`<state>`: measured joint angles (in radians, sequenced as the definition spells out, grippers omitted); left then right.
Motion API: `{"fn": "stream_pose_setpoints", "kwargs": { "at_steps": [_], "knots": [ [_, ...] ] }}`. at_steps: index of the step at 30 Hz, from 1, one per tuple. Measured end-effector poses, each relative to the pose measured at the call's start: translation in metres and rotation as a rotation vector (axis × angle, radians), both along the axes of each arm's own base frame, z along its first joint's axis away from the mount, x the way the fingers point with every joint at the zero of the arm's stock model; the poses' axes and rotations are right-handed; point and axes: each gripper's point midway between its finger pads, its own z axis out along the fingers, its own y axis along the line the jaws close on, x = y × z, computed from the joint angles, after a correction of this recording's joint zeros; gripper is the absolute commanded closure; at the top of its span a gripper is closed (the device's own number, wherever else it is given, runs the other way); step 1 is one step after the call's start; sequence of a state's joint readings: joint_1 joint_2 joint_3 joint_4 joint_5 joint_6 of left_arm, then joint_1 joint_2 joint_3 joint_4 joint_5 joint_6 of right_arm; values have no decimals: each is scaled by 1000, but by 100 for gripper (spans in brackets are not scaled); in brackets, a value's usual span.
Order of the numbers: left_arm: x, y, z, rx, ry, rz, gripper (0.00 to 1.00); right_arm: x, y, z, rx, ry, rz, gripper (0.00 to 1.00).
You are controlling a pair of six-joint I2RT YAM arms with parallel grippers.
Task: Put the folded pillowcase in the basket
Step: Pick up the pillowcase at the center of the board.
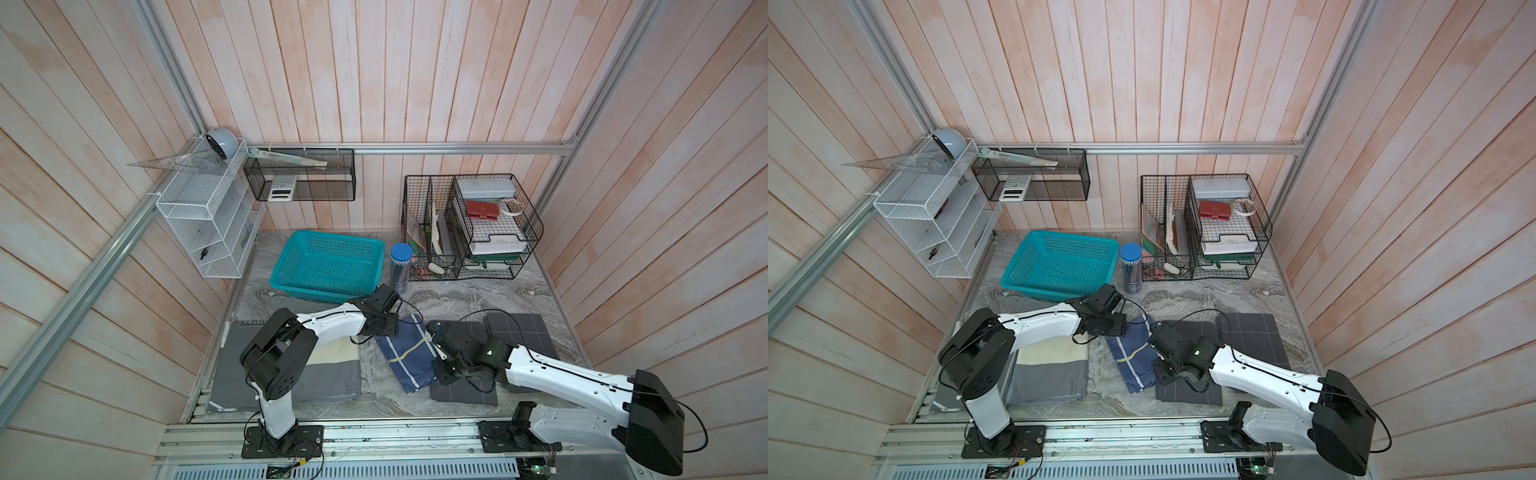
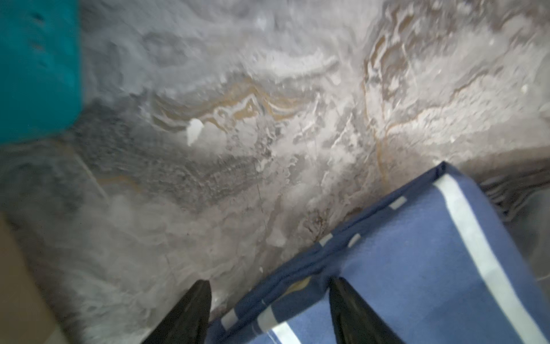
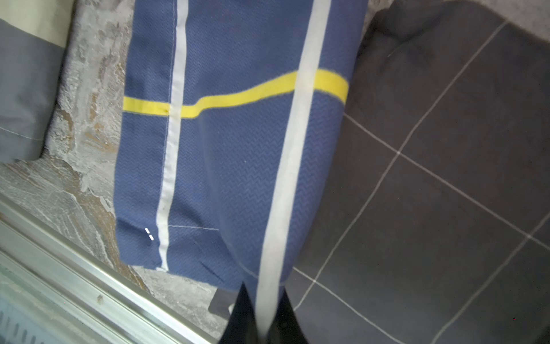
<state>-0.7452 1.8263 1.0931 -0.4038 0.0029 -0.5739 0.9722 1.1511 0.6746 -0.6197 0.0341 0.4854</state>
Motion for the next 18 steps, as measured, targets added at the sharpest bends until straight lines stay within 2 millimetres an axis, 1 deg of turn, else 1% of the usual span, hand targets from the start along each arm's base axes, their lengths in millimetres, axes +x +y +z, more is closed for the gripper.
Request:
{"fn": "stream_pose_setpoints", "kwargs": {
  "at_steps": [3, 5, 7, 10, 12, 15, 18],
  "knots": [
    [-1, -15, 2, -15, -3, -41, 28, -3, -5, -5, -3, 14, -13, 97],
    [-2, -22, 1, -17, -3, -60, 29, -3, -7, -5, -1, 15, -22, 96],
    [-1, -25, 1, -18, -8, -69, 34, -1, -7, -4, 3, 15, -34, 97],
    [0, -26, 0, -17, -9, -75, 48, 4, -11, -4, 12, 16, -75, 97],
    [-1, -26, -1, -19, -7, -72, 61, 8, -16, -4, 22, 14, -113, 97],
    [-2, -25, -3, -20, -9, -74, 76, 11, -21, -5, 37, 6, -162, 98],
    [-4, -23, -4, -33, -18, -61, 92, 15, -20, -3, 64, -18, -183, 98]
  ]
}}
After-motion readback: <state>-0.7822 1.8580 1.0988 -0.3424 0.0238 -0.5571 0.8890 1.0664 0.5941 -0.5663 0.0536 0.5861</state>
